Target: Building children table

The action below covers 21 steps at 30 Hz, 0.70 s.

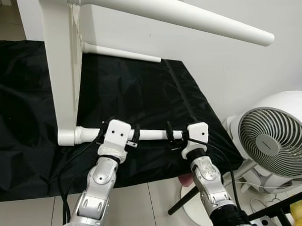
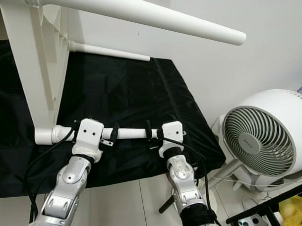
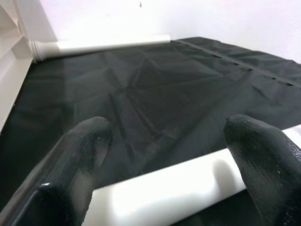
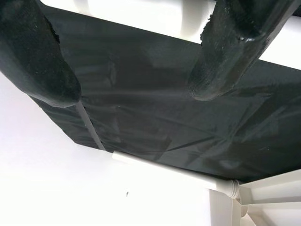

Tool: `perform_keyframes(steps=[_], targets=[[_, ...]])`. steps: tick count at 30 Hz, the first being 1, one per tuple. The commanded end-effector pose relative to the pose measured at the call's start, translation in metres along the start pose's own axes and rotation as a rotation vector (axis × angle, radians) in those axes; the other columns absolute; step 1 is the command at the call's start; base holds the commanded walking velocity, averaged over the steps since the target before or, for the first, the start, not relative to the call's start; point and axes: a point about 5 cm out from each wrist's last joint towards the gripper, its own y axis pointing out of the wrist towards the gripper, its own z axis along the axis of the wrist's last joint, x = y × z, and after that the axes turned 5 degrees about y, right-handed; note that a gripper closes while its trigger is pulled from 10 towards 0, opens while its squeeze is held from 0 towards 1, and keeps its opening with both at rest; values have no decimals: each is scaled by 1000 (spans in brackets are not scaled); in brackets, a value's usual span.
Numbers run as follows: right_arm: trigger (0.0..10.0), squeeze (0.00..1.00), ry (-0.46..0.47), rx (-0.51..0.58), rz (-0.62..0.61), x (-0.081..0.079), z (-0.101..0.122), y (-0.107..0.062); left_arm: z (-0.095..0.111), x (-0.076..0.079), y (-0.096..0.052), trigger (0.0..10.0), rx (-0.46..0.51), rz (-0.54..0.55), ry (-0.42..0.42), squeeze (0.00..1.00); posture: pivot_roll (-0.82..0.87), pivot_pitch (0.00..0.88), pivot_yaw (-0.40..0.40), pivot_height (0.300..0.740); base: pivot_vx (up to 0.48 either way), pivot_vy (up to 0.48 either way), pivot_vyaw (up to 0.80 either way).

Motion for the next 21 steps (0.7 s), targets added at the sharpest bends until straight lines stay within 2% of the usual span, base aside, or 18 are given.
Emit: perform_keyframes(steps=[1, 11, 13, 21], targets=[[10000, 0, 2, -25, -26, 8, -4, -3, 0, 7, 1, 10000, -9, -18, -7, 0, 153, 16, -210, 740, 0, 0, 0], [10000, 0, 33, -37, -30, 9, -5, -3, 0, 8, 2, 10000, -13, -26, -36, 0, 159, 19, -221, 740, 0, 0, 0], [10000, 0, -16, -38, -32, 9, -5, -3, 0, 7, 2, 10000, -14, -22, -45, 0, 159, 19, -221, 740, 0, 0, 0], [10000, 0, -4, -46, -51, 11, -6, -2, 0, 7, 2, 10000, -8, -14, -14, 0, 161, 11, -222, 740, 0, 0, 0]])
